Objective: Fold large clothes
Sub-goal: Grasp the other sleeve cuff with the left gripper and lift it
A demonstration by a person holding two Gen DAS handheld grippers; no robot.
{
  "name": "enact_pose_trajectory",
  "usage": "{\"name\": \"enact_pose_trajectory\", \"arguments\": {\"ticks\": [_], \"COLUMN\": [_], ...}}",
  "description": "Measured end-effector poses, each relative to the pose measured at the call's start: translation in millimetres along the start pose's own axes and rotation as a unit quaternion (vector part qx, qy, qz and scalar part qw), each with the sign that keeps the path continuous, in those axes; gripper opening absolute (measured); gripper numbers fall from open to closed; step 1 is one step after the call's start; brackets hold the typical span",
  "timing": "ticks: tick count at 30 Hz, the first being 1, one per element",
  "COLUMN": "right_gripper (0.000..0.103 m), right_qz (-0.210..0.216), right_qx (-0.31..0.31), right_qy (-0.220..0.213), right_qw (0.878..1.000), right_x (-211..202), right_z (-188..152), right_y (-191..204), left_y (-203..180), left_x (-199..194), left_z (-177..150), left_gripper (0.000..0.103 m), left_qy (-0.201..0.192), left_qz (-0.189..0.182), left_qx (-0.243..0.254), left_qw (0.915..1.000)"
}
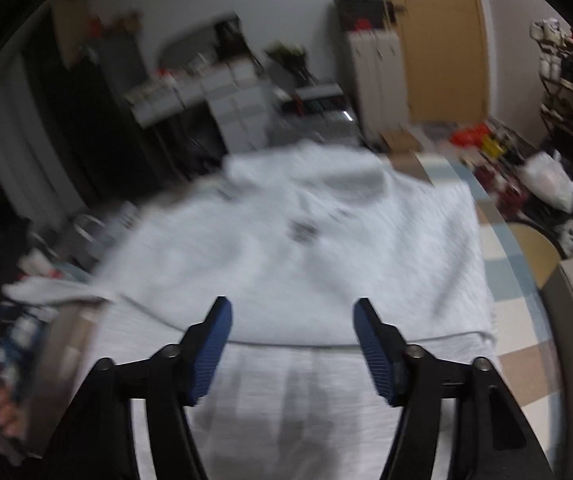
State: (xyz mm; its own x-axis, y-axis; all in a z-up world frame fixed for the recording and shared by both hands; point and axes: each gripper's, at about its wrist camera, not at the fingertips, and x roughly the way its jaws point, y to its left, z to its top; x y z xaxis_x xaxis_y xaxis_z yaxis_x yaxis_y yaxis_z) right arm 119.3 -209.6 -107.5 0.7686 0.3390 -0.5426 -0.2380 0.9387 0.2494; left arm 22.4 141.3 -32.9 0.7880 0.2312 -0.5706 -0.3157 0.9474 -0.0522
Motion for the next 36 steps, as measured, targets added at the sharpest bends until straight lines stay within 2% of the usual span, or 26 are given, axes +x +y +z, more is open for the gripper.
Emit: {"name": "enact_pose_trajectory", "arguments": {"ticks": [1,3,5,7,10,13,16,20,23,25,26,28,29,32,34,36], "right_gripper": [0.092,0.103,0.103,0.103,0.103,0.103,0.103,0.103,0.103,0.103,0.103,0.103,0.103,0.103,0.103,0.103], "right_qz": [0.019,0.049,0.062,0.076,0.084,0.105,0.115,0.116,0.120,0.120,0.119,0.118,0.118,0.114,0.114,0.114], "right_qx": [0.000,-0.006,-0.013,-0.036,-0.053,-0.049,-0.048,-0.050,-0.047,-0.048,-0.049,-0.050,-0.051,-0.056,-0.057,-0.057], "right_qy": [-0.028,-0.087,-0.119,-0.133,-0.102,-0.069,-0.073,-0.068,-0.065,-0.064,-0.061,-0.058,-0.057,-0.049,-0.042,-0.035], "right_qw": [0.999,0.995,0.991,0.988,0.990,0.991,0.990,0.990,0.989,0.990,0.990,0.990,0.990,0.991,0.991,0.991], "right_x": [-15.0,-43.6,-55.3,-59.2,-43.1,-31.3,-26.5,-27.7,-25.5,-29.2,-28.2,-27.5,-26.0,-21.0,-17.7,-14.4], "right_z": [-2.3,-12.7,-24.2,-38.1,-51.4,-54.0,-55.2,-59.6,-62.0,-64.7,-64.8,-65.5,-65.5,-65.5,-65.5,-66.0], "right_y": [11.7,30.8,41.5,50.7,52.9,53.0,50.8,54.0,52.3,51.8,51.1,50.7,50.5,50.2,50.3,51.0], "left_y": [6.4,26.0,52.5,80.8,128.5,174.7,209.1,236.3,247.9,253.8,256.5,258.7,258.7,255.7,249.1,249.8], "left_x": [-4.3,-16.9,-31.2,-39.5,-43.1,-35.7,-13.5,49.2,84.1,108.6,118.5,132.6,137.6,151.2,161.1,169.0], "left_z": [3.6,13.5,22.8,31.7,41.3,46.3,49.3,53.8,52.6,48.6,45.3,43.7,44.3,51.7,57.6,61.4], "left_gripper": [0.102,0.102,0.102,0.102,0.102,0.102,0.102,0.102,0.102,0.102,0.102,0.102,0.102,0.102,0.102,0.102], "left_qy": [-0.001,-0.007,-0.017,-0.014,0.004,0.014,0.040,0.137,0.167,0.196,0.205,0.216,0.216,0.226,0.236,0.255], "left_qz": [-0.003,-0.009,-0.007,-0.005,0.021,0.053,0.056,0.022,0.039,0.020,0.019,0.022,0.024,0.038,0.055,0.079], "left_qx": [-0.005,-0.022,-0.039,-0.056,-0.097,-0.143,-0.205,-0.254,-0.282,-0.301,-0.314,-0.327,-0.331,-0.308,-0.269,-0.233], "left_qw": [1.0000,0.9997,0.9991,0.9983,0.9950,0.9882,0.9764,0.9571,0.9441,0.9329,0.9267,0.9196,0.9183,0.9236,0.9320,0.9349]}}
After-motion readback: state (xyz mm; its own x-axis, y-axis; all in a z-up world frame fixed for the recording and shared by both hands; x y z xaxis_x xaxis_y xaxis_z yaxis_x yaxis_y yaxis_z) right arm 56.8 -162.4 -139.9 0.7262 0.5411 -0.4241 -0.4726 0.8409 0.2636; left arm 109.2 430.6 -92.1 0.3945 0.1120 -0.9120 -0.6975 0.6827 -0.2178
